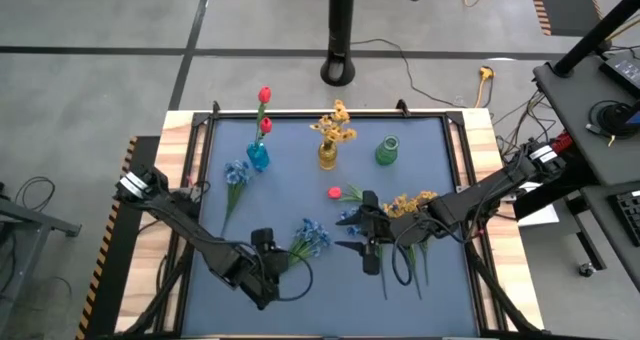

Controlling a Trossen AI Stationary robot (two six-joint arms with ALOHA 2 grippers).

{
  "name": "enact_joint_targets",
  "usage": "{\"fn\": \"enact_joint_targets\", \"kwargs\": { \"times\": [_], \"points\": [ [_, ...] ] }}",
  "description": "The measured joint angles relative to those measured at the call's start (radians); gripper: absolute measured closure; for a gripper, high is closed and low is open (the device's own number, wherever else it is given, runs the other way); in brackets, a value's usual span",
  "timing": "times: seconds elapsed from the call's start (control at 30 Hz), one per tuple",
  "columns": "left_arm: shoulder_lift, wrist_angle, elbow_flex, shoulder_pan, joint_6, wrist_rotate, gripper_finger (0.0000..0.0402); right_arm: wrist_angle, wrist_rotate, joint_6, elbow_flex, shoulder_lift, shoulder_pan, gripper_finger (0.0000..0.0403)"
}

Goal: Sort flowers into vase by color
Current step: Put the bottom left blue flowers into the green vase

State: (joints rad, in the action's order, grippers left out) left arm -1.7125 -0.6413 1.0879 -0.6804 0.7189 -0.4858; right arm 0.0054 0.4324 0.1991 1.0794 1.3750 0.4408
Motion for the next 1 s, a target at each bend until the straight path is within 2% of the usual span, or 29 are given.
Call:
{"fn": "enact_joint_targets", "kwargs": {
  "times": [0.4, 0.7, 1.0],
  "points": [
    [0.000, 0.132, -0.079, 0.003, 0.045, 0.013, 0.0174, -0.076, -0.025, 0.102, -0.002, 0.001, 0.007, 0.0193],
    [-0.003, 0.325, -0.187, 0.001, 0.118, 0.069, 0.0174, -0.106, -0.048, 0.116, -0.002, 0.001, 0.007, 0.0193],
    [-0.003, 0.335, -0.266, 0.002, 0.272, 0.062, 0.0200, -0.106, -0.048, 0.091, -0.002, 0.001, 0.006, 0.0193]
  ]
}}
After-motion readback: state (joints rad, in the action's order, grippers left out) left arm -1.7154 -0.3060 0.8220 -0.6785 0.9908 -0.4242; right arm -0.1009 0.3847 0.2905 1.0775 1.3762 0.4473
